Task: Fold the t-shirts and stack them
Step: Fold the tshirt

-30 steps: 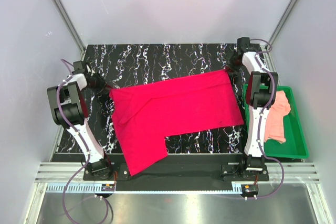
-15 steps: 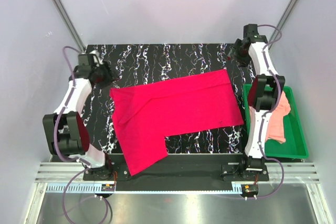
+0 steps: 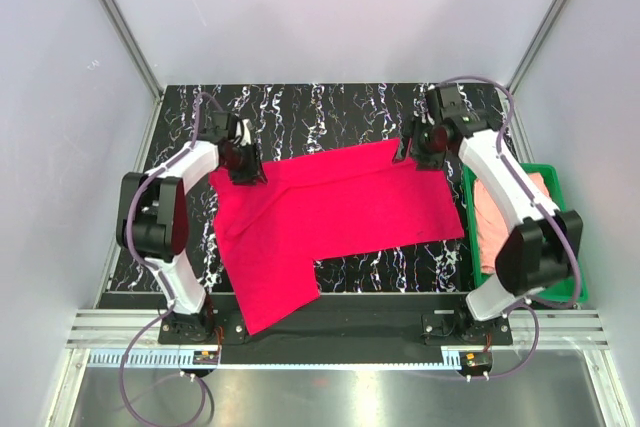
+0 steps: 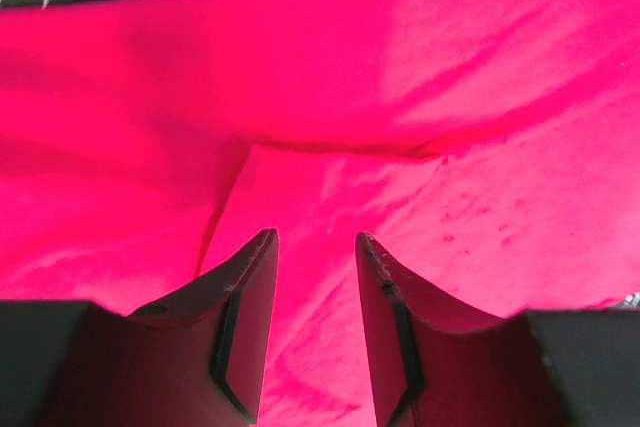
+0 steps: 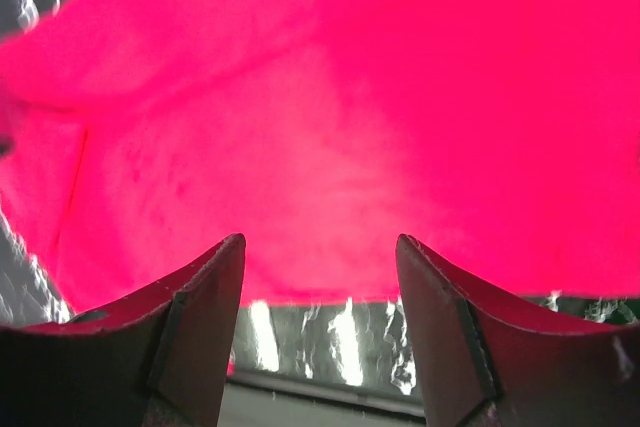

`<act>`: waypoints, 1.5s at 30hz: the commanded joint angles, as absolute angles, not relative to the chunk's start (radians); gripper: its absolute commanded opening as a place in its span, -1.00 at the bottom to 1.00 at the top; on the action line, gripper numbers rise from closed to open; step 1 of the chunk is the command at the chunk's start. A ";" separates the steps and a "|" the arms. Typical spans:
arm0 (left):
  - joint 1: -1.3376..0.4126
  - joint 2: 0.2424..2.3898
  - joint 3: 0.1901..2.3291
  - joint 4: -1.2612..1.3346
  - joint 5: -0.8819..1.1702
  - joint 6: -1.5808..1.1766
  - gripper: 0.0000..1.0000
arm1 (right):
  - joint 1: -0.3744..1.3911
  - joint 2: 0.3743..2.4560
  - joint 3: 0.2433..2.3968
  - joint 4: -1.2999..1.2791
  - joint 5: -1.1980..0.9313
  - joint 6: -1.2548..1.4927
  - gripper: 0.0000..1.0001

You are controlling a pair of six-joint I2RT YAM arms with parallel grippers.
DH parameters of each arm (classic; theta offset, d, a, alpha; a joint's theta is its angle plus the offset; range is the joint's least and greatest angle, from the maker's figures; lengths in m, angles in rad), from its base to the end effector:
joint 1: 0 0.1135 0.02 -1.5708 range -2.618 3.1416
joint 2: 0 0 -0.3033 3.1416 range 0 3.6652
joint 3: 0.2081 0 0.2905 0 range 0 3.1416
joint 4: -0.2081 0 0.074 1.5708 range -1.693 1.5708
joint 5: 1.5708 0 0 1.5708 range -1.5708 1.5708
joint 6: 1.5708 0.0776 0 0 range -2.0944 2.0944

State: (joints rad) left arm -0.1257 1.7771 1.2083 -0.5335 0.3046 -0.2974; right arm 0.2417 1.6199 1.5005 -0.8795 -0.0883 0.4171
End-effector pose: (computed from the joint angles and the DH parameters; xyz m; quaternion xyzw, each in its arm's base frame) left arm 0.4145 -0.0758 0.1758 -0.0473 0.9609 -0.1925 0.1933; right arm 0.3927 0.1039 0.3149 0.0716 0.9559 0.1312 0.2529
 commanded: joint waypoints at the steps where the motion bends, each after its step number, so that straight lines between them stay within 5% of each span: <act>1: -0.161 1.805 1.288 -0.534 0.197 -0.301 -0.16 | 0.232 1.499 1.408 -0.842 -0.110 0.454 0.37; 13: -0.221 1.807 1.290 -0.528 -0.040 -0.342 -0.13 | 0.232 1.411 1.350 -0.859 -0.067 0.394 0.39; 28: -0.215 1.953 1.443 -0.601 0.008 -0.296 -0.22 | 0.232 1.413 1.318 -0.854 -0.072 0.364 0.39; 45: -0.215 1.914 1.373 -0.606 -0.017 -0.342 -0.18 | 0.230 1.440 1.321 -0.830 -0.115 0.387 0.39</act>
State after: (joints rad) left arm -0.2176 1.9556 1.3777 -0.6159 0.0067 -0.3378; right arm 0.2306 1.4414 1.3132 -0.8642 -0.0978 0.3820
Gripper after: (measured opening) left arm 0.409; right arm 0.695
